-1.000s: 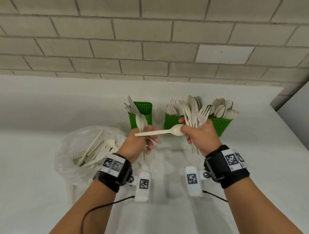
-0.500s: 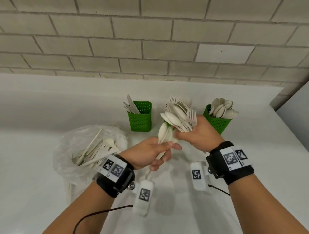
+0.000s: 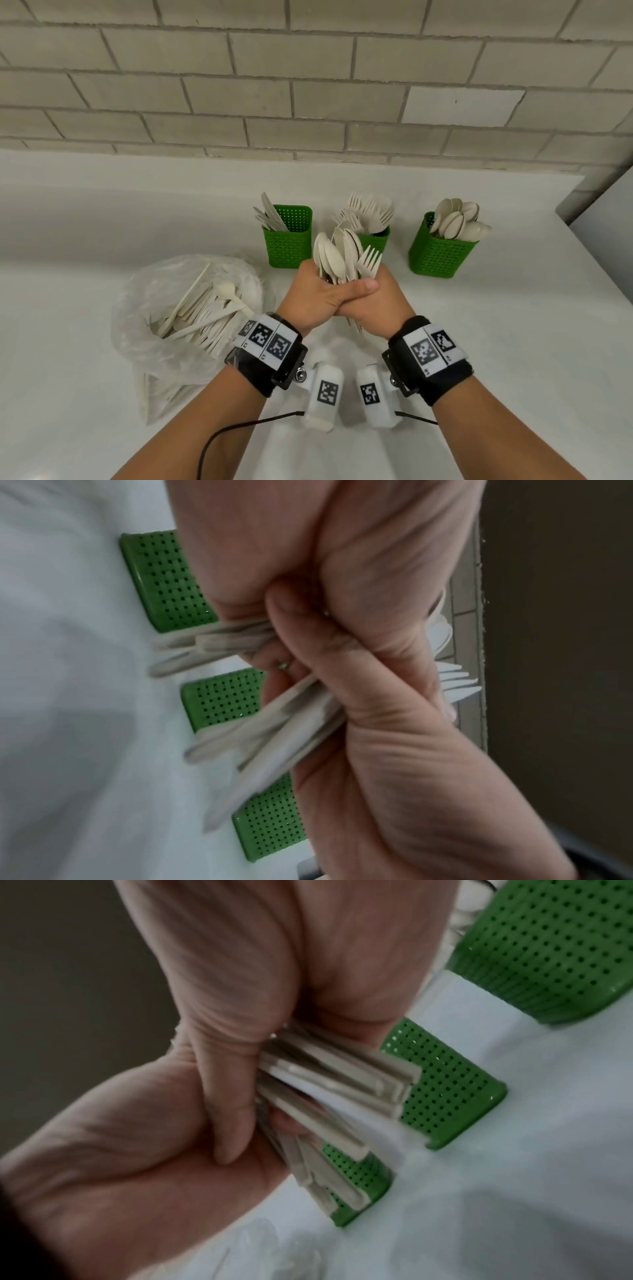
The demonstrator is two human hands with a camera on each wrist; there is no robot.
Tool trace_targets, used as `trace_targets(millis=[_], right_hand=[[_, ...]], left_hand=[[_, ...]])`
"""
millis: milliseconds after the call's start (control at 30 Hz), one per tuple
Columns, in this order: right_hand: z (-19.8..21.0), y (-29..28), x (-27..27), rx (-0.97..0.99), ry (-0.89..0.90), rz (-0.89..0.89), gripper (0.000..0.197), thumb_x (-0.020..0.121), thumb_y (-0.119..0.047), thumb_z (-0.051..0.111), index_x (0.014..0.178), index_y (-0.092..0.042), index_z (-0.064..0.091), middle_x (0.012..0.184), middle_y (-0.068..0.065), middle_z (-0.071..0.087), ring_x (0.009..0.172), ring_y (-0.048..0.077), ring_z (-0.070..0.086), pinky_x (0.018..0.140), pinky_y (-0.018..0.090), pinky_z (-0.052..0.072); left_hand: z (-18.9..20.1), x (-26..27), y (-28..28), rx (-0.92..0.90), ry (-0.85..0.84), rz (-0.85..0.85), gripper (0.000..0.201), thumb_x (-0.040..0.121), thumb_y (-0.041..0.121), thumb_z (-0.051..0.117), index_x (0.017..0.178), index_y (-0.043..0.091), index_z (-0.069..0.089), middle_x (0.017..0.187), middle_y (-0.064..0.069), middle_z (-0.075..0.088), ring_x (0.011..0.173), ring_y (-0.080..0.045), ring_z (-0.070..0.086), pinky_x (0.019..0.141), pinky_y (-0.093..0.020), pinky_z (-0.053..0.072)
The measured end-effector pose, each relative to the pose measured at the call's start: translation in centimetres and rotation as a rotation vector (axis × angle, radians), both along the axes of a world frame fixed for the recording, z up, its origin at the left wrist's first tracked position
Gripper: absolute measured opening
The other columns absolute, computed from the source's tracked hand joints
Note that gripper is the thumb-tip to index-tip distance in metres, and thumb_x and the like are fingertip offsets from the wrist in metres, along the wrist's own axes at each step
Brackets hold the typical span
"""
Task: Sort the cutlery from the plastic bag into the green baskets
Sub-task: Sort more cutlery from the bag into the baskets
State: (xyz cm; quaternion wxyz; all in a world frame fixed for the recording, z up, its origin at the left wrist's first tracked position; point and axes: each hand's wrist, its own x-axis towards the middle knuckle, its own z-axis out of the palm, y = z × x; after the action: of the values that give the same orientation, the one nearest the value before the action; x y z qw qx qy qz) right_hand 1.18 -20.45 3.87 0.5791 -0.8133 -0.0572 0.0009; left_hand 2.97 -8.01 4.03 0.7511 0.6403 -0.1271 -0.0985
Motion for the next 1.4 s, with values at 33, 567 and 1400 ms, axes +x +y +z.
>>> trace_targets(millis=[33,567,1400], right_hand=[[0.1,0.1,-0.1,-0.062,-0.014,-0.008,0.04,0.063,-0.021,0.076,0.102,-0.02,0.069,0.093,-0.001,0.073,0.091,0.014,0.069,0.081,0.037,0.059],[-0.5,1.0,-0.8,-0.478,0.098,0.056,0.031,0.076,-0.014,0.072,0.107,-0.014,0.069,0.098,0.008,0.072,0.091,0.022,0.065,0.076,0.027,0.05],[2.5,-1.3,0.8,0.088,-0.121,-0.383,0.014,0.089,-0.021,0.068,0.102,-0.014,0.066,0.069,0.002,0.052,0.058,0.01,0.047,0.059,0.02,0.042]], left_hand=[[-0.2,0.0,0.1,0.0,-0.043,0.001,0.027,0.073,0.0,0.081,0.093,0.016,0.071,0.092,0.001,0.076,0.092,-0.013,0.071,0.081,-0.027,0.055],[-5.8,-0.5,0.8,0.055,0.169,-0.072,0.044,0.086,0.031,0.07,0.127,0.017,0.062,0.122,0.0,0.068,0.115,-0.009,0.063,0.095,-0.023,0.05],[-1.6,-0.4,1.2,0.101,0.164,-0.133,0.024,0.092,0.001,0.058,0.115,-0.001,0.048,0.077,-0.004,0.063,0.053,-0.019,0.062,0.047,-0.031,0.053]])
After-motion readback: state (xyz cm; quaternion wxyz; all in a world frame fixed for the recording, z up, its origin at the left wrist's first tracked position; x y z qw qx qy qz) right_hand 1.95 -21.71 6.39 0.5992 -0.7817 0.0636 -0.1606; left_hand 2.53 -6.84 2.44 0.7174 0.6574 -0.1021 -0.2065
